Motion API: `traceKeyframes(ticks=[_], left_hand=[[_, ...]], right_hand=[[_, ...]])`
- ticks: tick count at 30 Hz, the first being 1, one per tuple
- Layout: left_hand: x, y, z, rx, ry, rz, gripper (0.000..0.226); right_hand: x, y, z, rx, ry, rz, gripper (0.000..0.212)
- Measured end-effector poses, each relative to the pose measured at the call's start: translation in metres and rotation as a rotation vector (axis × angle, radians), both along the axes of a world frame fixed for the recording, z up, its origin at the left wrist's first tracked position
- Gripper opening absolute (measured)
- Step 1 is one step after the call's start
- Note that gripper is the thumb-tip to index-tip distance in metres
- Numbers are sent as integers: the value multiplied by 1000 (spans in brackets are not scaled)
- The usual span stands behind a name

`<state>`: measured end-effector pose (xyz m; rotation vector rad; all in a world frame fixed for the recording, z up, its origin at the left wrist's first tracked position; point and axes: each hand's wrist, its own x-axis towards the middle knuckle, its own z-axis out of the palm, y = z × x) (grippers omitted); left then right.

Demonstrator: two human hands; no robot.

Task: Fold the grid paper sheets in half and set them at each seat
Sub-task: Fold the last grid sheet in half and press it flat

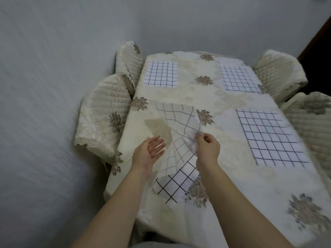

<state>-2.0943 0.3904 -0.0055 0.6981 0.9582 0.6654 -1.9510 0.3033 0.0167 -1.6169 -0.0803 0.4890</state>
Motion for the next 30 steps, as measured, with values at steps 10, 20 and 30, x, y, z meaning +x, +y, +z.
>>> traceKeyframes(ticks=[10, 20, 30], left_hand=[[65, -41, -3, 12, -8, -183, 37], [110, -89, -15, -1, 45, -328, 35], [131, -110, -35, 35, 156, -334, 23]], right_hand=[[72, -104, -8, 136, 174, -362, 21], [100, -208, -25, 192, 222, -644, 23], [96, -284, -54, 204, 271, -896, 10]])
